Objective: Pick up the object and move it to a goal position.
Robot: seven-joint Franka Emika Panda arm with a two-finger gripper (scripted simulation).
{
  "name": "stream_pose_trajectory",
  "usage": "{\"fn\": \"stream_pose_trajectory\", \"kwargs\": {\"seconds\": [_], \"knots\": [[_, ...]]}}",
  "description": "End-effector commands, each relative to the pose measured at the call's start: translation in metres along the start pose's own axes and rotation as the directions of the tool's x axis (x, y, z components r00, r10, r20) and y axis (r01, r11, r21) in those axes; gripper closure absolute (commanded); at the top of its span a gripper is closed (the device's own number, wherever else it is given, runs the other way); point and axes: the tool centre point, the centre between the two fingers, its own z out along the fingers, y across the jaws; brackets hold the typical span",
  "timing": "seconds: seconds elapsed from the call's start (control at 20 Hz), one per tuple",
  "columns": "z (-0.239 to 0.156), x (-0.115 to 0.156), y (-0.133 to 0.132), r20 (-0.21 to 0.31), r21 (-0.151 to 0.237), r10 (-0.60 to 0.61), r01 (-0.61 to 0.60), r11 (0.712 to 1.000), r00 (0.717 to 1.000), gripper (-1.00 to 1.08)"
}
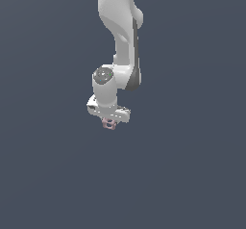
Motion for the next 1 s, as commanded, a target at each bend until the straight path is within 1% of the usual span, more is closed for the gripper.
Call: {"fn": "stream_pose_trajectory", "kwargs": {"seconds": [0.0,0.2,0.4,0.95], "knots": [[-0.012,-0.002,-0.002,-0.001,0.000,0.000,0.000,1.000,1.000,1.08],[-0.039,-0.007,-0.005,-0.001,0.000,0.000,0.000,1.000,1.000,1.08],[-0.075,-0.014,-0.010,-0.001,0.000,0.001,-0.001,1.000,1.000,1.08],[-0.200,-0.036,-0.026,-0.001,-0.001,0.001,-0.001,1.000,1.000,1.08]]}}
